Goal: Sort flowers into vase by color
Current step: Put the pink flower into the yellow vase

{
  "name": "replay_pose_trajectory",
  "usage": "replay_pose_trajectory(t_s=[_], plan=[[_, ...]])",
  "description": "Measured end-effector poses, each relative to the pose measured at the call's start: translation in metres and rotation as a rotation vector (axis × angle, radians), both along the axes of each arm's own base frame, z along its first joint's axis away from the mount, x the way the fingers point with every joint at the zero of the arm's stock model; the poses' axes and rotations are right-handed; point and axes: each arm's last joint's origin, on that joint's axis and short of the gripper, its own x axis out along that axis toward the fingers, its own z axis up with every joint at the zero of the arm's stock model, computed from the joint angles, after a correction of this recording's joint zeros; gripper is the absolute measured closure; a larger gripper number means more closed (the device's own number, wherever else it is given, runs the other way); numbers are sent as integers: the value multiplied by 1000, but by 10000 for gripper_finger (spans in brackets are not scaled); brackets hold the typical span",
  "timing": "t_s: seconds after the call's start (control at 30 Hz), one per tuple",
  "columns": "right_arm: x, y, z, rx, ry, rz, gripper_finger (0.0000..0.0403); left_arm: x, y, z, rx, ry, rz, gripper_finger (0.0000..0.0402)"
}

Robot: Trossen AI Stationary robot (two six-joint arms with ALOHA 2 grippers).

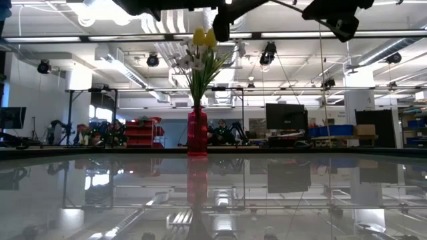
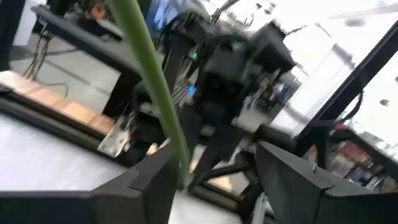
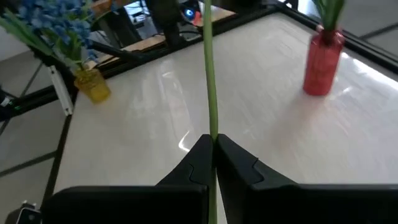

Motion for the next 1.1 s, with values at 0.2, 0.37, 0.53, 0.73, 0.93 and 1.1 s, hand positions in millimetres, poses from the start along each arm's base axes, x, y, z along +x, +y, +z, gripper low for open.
replay_pose_trajectory(t_s=[0.2, 0.37, 0.53, 0.73, 0.93, 1.1], plan=[[2, 1, 7, -23, -18, 13, 392, 3, 1, 9, 64, 45, 6, 281], [2, 1, 11, -32, -33, 25, 378, 6, 3, 20, 75, 125, -2, 386], [0, 1, 13, -28, -48, 30, 337, 7, 1, 40, 178, 239, -79, 396], [-15, -4, 25, -8, -117, 40, 242, -4, -10, 71, 262, 420, -279, 401], [-34, -10, 38, -41, -192, 56, 181, -32, -47, 100, 432, 569, -480, 401], [-36, -12, 43, -32, -241, 4, 173, -64, -90, 110, 572, 599, -636, 401]])
